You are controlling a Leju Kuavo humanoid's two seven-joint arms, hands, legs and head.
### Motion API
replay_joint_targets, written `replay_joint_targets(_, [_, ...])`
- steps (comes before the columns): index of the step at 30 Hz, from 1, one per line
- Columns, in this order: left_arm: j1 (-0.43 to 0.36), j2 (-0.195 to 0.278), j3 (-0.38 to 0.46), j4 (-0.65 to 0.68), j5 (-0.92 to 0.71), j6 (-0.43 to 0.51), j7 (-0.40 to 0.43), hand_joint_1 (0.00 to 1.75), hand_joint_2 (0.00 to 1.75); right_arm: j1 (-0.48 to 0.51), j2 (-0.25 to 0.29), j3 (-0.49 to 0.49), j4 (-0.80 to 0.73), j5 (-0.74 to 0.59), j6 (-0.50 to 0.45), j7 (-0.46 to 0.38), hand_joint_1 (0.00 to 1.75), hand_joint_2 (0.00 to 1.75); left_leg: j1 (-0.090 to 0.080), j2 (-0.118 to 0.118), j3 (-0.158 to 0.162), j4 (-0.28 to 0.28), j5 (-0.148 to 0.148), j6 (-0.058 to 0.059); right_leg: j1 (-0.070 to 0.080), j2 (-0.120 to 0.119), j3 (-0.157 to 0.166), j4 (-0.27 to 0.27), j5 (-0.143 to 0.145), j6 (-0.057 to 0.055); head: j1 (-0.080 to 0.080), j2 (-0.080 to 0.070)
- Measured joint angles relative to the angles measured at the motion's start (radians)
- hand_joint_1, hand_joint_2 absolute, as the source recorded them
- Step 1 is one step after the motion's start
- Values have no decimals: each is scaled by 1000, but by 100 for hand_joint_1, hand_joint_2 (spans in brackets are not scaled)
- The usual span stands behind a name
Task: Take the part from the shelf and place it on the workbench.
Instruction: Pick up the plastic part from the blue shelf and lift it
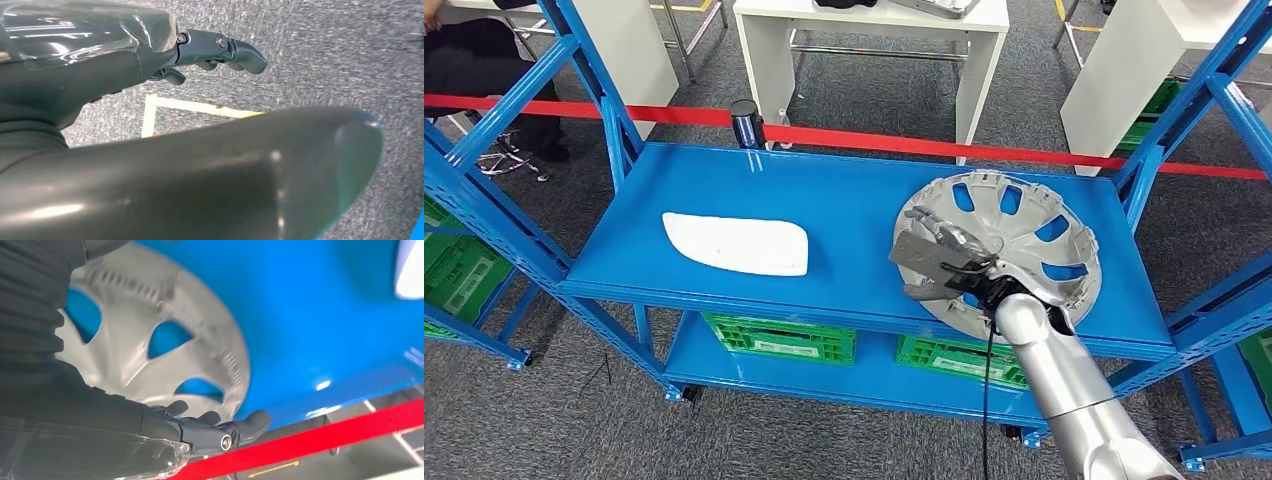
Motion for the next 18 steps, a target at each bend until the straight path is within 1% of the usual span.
replay_joint_targets(1, [0, 1, 1, 0, 0, 1, -1, 0, 0, 1, 2, -14, 0, 0, 4, 0, 0, 175, -2, 0, -2, 5, -4, -5, 1, -1, 18, -34, 10, -7, 0, 0])
replay_joint_targets(2, [-1, 2, 2, 0, -1, 1, -2, 0, 0, 2, 3, -26, 0, -1, 6, 0, 0, 175, -3, 0, -3, 8, -6, -9, 3, -1, 23, -42, 12, -17, 0, 0])
replay_joint_targets(4, [-1, 3, 6, 0, -1, 3, -3, 0, 0, 4, 5, -43, 0, 0, 9, 0, 0, 175, -1, 1, -5, 10, -9, -16, 4, 1, 25, -44, 15, -33, 0, 0])
replay_joint_targets(5, [-1, 3, 7, 0, -2, 4, -4, 0, 0, 5, 7, -50, 0, 0, 11, 0, 0, 175, 1, 2, -9, 18, -16, -21, 2, 2, 26, -45, 16, -39, -1, 0])
replay_joint_targets(6, [-2, 4, 9, 0, -2, 7, -4, 0, 0, 5, 9, -54, 0, 3, 14, 0, 0, 175, 3, 2, -20, 44, -33, -26, 0, 3, 27, -46, 16, -43, -1, 0])
replay_joint_targets(7, [-3, 5, 9, 0, -3, 11, -6, 0, 0, 6, 10, -57, 0, 6, 18, 0, 0, 175, 5, 3, -43, 91, -60, -32, -2, 3, 28, -46, 16, -46, -2, 0])
replay_joint_targets(9, [-5, 7, 11, 2, -8, 19, -8, 0, 0, 8, 12, -60, 3, 14, 30, -1, 0, 175, 8, 3, -108, 230, -123, -40, -1, 3, 29, -46, 15, -49, -3, 0])
replay_joint_targets(10, [-5, 8, 11, 3, -11, 23, -10, 0, 0, 11, 11, -61, 5, 16, 37, -2, 0, 175, 9, 3, -136, 285, -140, -41, 0, 3, 29, -46, 14, -50, -3, 0])
replay_joint_targets(11, [-5, 9, 12, 5, -13, 25, -10, 0, 0, 16, 11, -61, 6, 17, 45, -4, 0, 175, 10, 4, -148, 307, -138, -41, 1, 3, 30, -46, 14, -50, -3, 0])
replay_joint_targets(12, [-5, 10, 12, 7, -14, 27, -11, 0, 0, 22, 10, -61, 7, 18, 52, -6, 0, 175, 10, 4, -140, 288, -119, -39, 2, 4, 31, -46, 13, -50, -3, 0])
replay_joint_targets(13, [-6, 12, 12, 9, -14, 28, -12, 0, 0, 28, 9, -61, 7, 17, 59, -8, 0, 175, 9, 4, -114, 230, -85, -35, 3, 5, 33, -46, 13, -50, -3, 0])
replay_joint_targets(14, [-6, 15, 12, 10, -15, 28, -13, 0, 0, 35, 9, -60, 4, 16, 64, -11, 0, 175, 8, 4, -77, 153, -50, -29, 3, 6, 35, -46, 13, -50, -3, 0])
replay_joint_targets(15, [-7, 17, 12, 10, -15, 28, -14, 0, 0, 40, 8, -60, 1, 15, 67, -13, 0, 175, 6, 3, -43, 85, -26, -23, 6, 7, 35, -46, 12, -49, -3, 0])
replay_joint_targets(16, [-9, 20, 12, 11, -16, 29, -14, 0, 0, 45, 7, -59, -2, 15, 70, -15, 0, 175, 3, 3, -20, 37, -14, -18, 8, 8, 34, -47, 12, -47, -3, 0])
replay_joint_targets(17, [-10, 22, 12, 12, -16, 30, -15, 0, 0, 51, 7, -58, -4, 14, 71, -16, 0, 175, -1, 3, -10, 15, -13, -14, 9, 8, 32, -47, 11, -44, -2, 0])
replay_joint_targets(18, [-11, 24, 12, 12, -17, 31, -15, 0, 0, 57, 6, -57, -6, 13, 73, -18, 0, 175, -3, 3, -9, 12, -15, -12, 9, 9, 31, -49, 12, -39, -2, 0])
